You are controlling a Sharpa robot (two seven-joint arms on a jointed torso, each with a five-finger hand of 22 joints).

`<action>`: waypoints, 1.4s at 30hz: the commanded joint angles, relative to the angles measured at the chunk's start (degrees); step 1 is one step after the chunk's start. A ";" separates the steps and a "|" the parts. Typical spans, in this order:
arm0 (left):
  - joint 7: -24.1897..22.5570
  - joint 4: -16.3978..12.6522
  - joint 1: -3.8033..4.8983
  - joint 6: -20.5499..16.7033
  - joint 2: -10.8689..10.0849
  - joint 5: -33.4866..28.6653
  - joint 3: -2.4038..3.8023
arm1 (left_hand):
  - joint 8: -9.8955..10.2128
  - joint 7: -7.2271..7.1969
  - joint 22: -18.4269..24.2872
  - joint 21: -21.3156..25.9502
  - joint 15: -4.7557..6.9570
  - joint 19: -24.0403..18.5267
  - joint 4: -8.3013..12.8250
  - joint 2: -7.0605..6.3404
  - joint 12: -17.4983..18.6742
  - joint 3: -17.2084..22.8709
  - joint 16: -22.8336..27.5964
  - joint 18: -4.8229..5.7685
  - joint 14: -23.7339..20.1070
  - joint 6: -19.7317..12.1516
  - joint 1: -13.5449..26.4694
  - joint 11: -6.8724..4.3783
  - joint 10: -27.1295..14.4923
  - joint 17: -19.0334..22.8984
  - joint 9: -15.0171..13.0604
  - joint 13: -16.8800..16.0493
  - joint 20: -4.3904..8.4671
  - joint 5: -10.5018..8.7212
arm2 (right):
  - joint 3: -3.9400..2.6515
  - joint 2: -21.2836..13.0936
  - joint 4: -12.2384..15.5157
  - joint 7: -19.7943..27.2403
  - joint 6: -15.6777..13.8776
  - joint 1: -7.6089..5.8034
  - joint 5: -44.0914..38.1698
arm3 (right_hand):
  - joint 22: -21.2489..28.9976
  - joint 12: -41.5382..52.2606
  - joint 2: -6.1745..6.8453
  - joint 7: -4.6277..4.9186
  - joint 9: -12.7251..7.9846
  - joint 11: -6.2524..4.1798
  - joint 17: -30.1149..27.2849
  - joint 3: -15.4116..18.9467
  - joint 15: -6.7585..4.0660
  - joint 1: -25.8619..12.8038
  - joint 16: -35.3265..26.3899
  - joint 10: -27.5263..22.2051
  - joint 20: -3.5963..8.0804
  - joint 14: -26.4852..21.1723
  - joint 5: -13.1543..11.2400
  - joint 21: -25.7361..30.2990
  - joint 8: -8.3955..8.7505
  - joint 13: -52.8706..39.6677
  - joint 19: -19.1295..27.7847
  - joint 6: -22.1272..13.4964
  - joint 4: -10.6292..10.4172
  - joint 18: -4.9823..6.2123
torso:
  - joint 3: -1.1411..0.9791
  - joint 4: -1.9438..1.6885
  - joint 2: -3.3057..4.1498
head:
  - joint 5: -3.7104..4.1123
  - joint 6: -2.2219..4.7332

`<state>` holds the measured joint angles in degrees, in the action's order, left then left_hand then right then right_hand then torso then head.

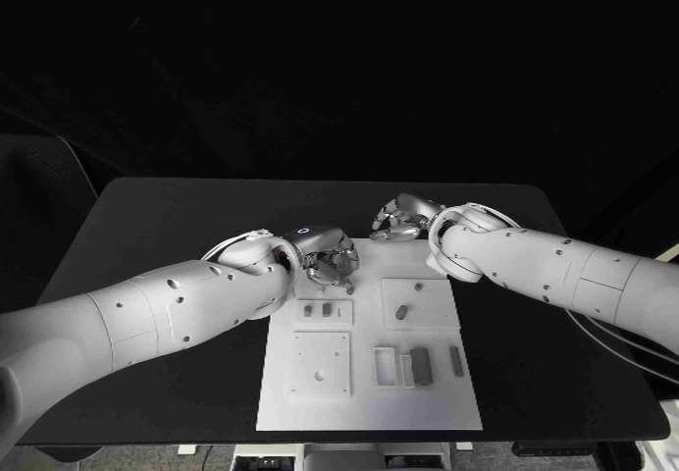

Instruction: Assemble the parts on the task board

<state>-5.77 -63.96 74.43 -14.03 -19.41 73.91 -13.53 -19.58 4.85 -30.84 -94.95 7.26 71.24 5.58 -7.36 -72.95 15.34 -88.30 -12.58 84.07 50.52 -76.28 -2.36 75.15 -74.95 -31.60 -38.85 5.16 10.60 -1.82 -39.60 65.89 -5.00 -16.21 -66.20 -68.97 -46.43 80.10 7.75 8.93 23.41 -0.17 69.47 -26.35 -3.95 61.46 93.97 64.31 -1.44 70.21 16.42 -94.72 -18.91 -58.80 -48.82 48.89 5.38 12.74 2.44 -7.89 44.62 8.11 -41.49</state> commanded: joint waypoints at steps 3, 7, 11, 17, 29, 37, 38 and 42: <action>0.24 0.97 0.00 3.31 1.24 2.47 0.02 | -0.22 -0.15 -0.12 -8.50 0.37 0.39 -0.08 0.82 -0.16 0.49 -0.24 -2.42 7.58 0.54 -0.02 0.00 0.16 -1.94 -0.06 -0.08 0.00 0.25 | -0.01 -0.02 0.19 0.32 -1.15 0.00 0.09 | 0.06 0.23 -0.30 0.48 -0.05 -0.18 0.36 -0.29 -0.34 -0.38 0.31 0.40 0.15 0.45 0.19 -1.02 -0.10 0.10 0.05 0.23 0.08 1.17 | -0.02 0.03 -0.06 | 0.29 -0.41; 0.04 1.60 -0.14 3.61 1.89 2.85 0.02 | -0.30 -0.08 -0.16 -8.46 0.36 0.43 -0.08 0.94 -0.17 0.67 0.03 -2.42 7.33 0.77 -0.14 -0.03 0.11 -1.51 -0.08 -0.09 0.01 0.29 | -0.01 -0.03 0.15 0.16 -1.77 0.00 0.10 | 0.06 0.26 -0.41 0.48 -0.04 -0.19 0.33 -0.34 -0.34 -0.34 0.32 0.43 0.15 0.45 0.20 -1.04 -0.12 0.10 0.02 0.25 0.08 1.18 | -0.03 -0.01 -0.12 | 0.39 -0.50; 0.05 2.05 -0.41 3.93 2.13 3.84 0.02 | -0.32 -0.06 -0.17 -8.44 0.36 0.43 -0.05 0.96 -0.17 0.74 0.02 -2.42 7.33 0.84 -0.21 -0.04 0.09 -1.53 -0.08 -0.09 0.02 0.31 | -0.01 0.10 0.17 0.22 -1.76 0.00 0.07 | 0.06 0.27 -0.48 0.48 -0.04 -0.20 0.44 -0.38 -0.35 -0.31 0.37 0.46 0.16 0.58 0.21 -1.06 -0.13 0.10 -0.01 0.27 0.08 1.19 | 0.05 0.02 -0.05 | 0.46 -0.64; 0.01 3.15 -0.62 4.39 2.51 4.26 0.02 | -0.32 -0.03 -0.19 -8.42 0.36 0.44 -0.02 0.83 -0.17 0.74 -0.03 -2.42 7.36 0.88 -0.22 -0.05 0.05 -1.62 -0.07 -0.09 0.02 0.29 | -0.02 0.16 0.25 0.26 -1.81 0.00 0.09 | 0.06 0.28 -0.51 0.48 -0.04 -0.21 0.49 -0.39 -0.35 -0.30 0.40 0.47 0.16 0.64 0.21 -1.07 -0.13 0.10 -0.02 0.28 0.09 1.20 | 0.08 -0.06 -0.11 | 0.51 -0.77; 0.83 4.62 -1.81 1.94 3.35 5.51 0.03 | -0.32 0.08 -0.26 -8.39 0.34 0.46 -0.02 0.47 -0.18 0.66 -0.08 -2.42 7.34 1.02 -0.08 -0.06 -0.04 -1.70 -0.06 -0.10 0.02 0.23 | -0.02 0.43 0.37 0.24 -1.68 -0.01 0.27 | 0.06 0.30 -0.55 0.48 -0.04 -0.22 0.69 -0.41 -0.35 -0.28 0.48 0.50 0.17 0.87 0.21 -1.09 -0.14 0.10 -0.04 0.28 0.10 1.20 | 0.10 -0.03 -0.12 | 0.66 -1.10; 1.53 4.83 -1.95 1.20 3.56 5.48 0.03 | -0.31 0.18 -0.29 -8.37 0.34 0.48 -0.11 0.48 -0.19 0.67 -0.11 -2.42 7.35 1.07 0.05 -0.06 -0.07 -1.75 -0.04 -0.10 0.02 0.24 | -0.02 0.45 0.42 0.21 -1.53 -0.01 0.27 | 0.06 0.31 -0.56 0.48 -0.04 -0.22 0.80 -0.42 -0.36 -0.27 0.53 0.52 0.17 0.98 0.21 -1.10 -0.14 0.10 -0.06 0.29 0.10 1.21 | 0.03 -0.04 -0.15 | 0.76 -1.13; 1.53 4.86 -1.99 1.26 3.62 5.48 0.03 | -0.31 0.24 -0.30 -8.36 0.33 0.49 -0.17 0.54 -0.20 0.69 -0.17 -2.42 7.40 1.10 0.11 -0.07 -0.07 -1.85 -0.04 -0.11 0.01 0.25 | -0.02 0.46 0.43 0.20 -1.48 -0.01 0.27 | 0.06 0.31 -0.56 0.48 -0.04 -0.22 0.77 -0.42 -0.36 -0.27 0.52 0.52 0.17 0.95 0.21 -1.10 -0.14 0.10 -0.06 0.29 0.10 1.21 | 0.03 -0.03 -0.15 | 0.76 -1.15; 1.61 5.25 -2.38 1.71 3.91 5.48 0.03 | -0.34 0.49 -0.37 -8.32 0.33 0.56 -0.45 0.86 -0.24 0.83 -0.16 -2.42 7.36 1.31 0.38 -0.09 -0.08 -1.83 -0.02 -0.13 0.01 0.28 | -0.02 0.48 0.42 0.09 -1.34 -0.01 0.27 | 0.06 0.32 -0.56 0.48 -0.04 -0.23 0.70 -0.43 -0.36 -0.27 0.50 0.53 0.17 0.90 0.21 -1.11 -0.14 0.10 -0.06 0.29 0.11 1.21 | 0.01 0.00 -0.16 | 0.79 -1.18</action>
<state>-4.41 -58.75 72.16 -12.00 -15.72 79.06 -13.52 -19.58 5.32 -31.16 -94.95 7.26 71.27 5.21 -6.75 -72.95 16.03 -88.30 -12.63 84.07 51.50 -76.11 -2.36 75.14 -74.93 -31.58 -38.92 5.12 10.60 -1.83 -39.17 66.20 -5.01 -17.83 -66.23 -68.81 -46.45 80.09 7.53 8.87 23.41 -0.19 70.24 -26.50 -4.20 61.24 94.20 64.72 -1.44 71.04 16.42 -94.72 -18.91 -58.76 -48.83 48.95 5.54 13.34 2.48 -7.91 44.47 8.89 -42.64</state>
